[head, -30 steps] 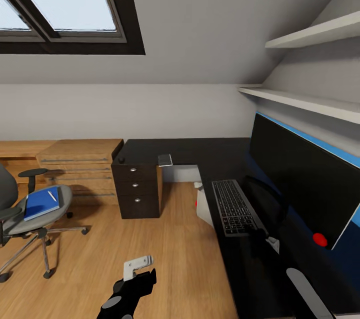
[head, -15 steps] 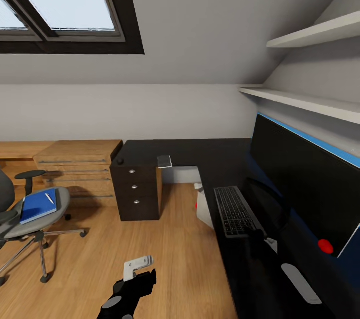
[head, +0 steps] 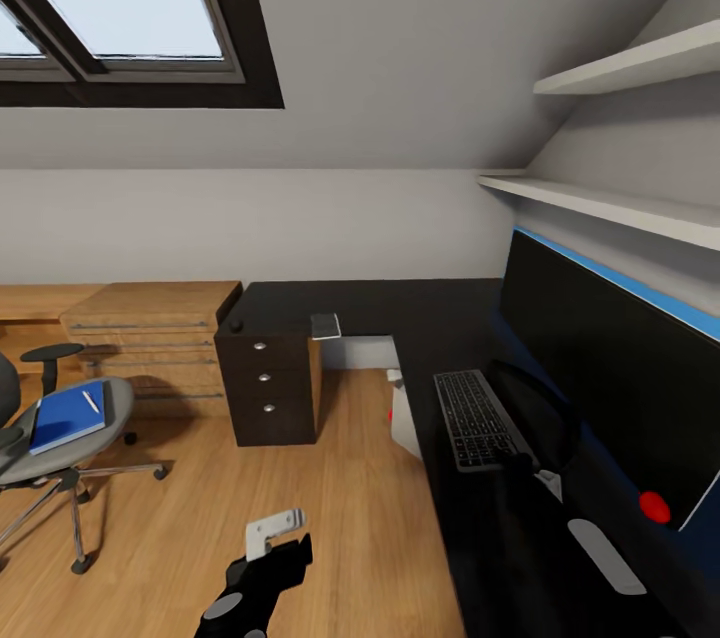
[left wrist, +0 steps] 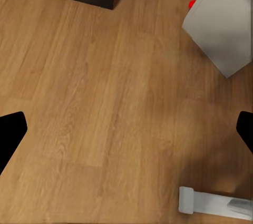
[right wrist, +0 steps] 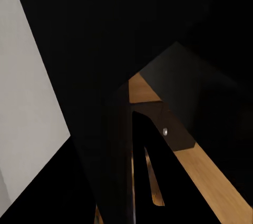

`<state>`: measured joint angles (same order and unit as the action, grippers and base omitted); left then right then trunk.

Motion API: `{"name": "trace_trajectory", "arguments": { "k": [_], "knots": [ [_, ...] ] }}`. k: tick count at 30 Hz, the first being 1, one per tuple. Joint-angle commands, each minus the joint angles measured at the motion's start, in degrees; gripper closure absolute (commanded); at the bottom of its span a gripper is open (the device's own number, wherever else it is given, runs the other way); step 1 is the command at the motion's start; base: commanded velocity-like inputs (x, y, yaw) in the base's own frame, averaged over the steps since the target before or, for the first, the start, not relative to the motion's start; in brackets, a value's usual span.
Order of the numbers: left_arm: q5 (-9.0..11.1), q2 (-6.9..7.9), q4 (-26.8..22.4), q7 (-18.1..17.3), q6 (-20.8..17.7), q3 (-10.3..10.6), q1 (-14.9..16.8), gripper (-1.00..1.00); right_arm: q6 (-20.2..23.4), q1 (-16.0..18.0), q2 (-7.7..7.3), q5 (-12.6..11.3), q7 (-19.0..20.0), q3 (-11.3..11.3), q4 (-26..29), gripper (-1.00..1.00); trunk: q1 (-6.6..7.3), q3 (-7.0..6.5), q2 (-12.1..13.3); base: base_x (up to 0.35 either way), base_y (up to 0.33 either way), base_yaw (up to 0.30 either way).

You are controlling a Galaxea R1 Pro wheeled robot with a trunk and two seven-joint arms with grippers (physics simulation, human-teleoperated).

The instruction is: In the bedroom, organize the workspace by keeping the computer under the desk, ensuring the monitor is on the desk, placing the keyboard on the desk next to the monitor, placing the mouse on the desk next to the keyboard, moving the folder from the swivel chair onto the desk next to the mouse, stacking the notebook on top of the folder with the pen on top of the notebook, and positioning the swivel chair next to the desk.

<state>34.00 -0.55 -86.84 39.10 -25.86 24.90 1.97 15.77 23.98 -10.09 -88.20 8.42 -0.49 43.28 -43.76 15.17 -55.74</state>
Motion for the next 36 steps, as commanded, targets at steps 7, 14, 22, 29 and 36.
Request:
{"name": "trace_trajectory", "arguments": {
  "k": [7, 14, 22, 29, 36],
  "knots": [
    [0.33, 0.07, -0.08, 0.49, 0.43, 0.06, 0.05, -1.00, 0.23, 0.02, -0.10, 0.13, -3.06, -0.13, -0.15, 1.00, -0.01, 0.09, -0.04, 0.080, -0.006, 0.000],
    [0.38, 0.02, -0.08, 0.45, 0.46, 0.06, 0.05, -1.00, 0.23, 0.02, -0.10, 0.05, -3.06, -0.13, -0.21, 1.00, -0.01, 0.09, -0.04, 0.092, 0.000, 0.000],
    [0.49, 0.02, -0.08, 0.21, 0.44, 0.06, 0.05, -1.00, 0.23, 0.02, -0.10, 0.04, -3.06, -0.13, -0.22, 1.00, -0.01, 0.09, -0.04, 0.102, 0.000, 0.000],
    [0.46, 0.02, -0.08, 0.18, 0.46, 0.06, 0.05, -1.00, 0.23, 0.02, -0.10, 0.04, -3.06, -0.13, -0.21, 1.00, -0.01, 0.09, -0.04, 0.049, 0.000, 0.000],
    [0.46, 0.02, -0.08, 0.44, 0.46, 0.06, 0.05, -1.00, 0.23, 0.02, -0.09, 0.04, -3.06, -0.13, -0.22, 1.00, -0.01, 0.09, -0.04, 0.011, 0.000, 0.000]
  ]
}}
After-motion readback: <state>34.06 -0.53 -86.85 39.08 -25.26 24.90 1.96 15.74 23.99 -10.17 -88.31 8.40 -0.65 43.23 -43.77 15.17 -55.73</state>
